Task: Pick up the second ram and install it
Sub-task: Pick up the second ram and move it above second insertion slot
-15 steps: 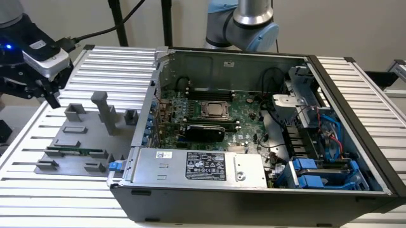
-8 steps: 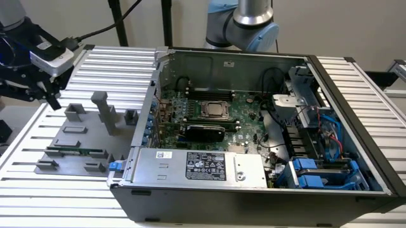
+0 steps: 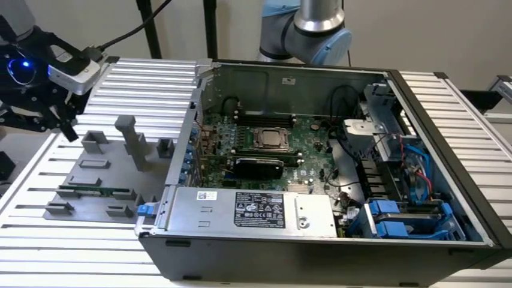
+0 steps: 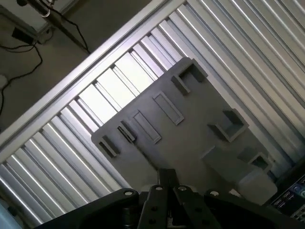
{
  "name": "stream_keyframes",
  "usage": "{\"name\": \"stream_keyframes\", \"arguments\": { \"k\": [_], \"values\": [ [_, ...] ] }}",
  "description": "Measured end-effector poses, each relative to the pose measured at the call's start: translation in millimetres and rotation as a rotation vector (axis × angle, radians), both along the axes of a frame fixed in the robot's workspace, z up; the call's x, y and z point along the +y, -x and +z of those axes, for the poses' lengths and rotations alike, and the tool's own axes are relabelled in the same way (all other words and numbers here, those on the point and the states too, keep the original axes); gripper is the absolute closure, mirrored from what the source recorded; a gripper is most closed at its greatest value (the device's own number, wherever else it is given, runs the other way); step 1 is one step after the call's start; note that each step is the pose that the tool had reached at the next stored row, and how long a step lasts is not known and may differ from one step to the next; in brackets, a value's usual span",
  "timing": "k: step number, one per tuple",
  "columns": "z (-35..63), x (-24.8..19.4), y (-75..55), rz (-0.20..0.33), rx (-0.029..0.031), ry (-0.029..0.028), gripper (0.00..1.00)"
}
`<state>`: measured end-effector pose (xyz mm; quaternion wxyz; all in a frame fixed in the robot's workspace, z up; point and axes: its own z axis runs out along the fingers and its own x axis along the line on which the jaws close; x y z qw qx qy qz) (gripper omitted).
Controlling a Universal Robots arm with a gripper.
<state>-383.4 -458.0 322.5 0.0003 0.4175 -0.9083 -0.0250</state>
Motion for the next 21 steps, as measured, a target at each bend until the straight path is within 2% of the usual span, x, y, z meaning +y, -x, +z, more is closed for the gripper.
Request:
{"name": "stream_keyframes", "arguments": {
  "k": [6, 21],
  "values": [
    [-3.3, 0.0, 0.0, 0.109, -0.0035, 0.0019, 1.00],
    [-11.1, 0.0, 0.0, 0.383, -0.0165, 0.0097, 1.00]
  ]
}}
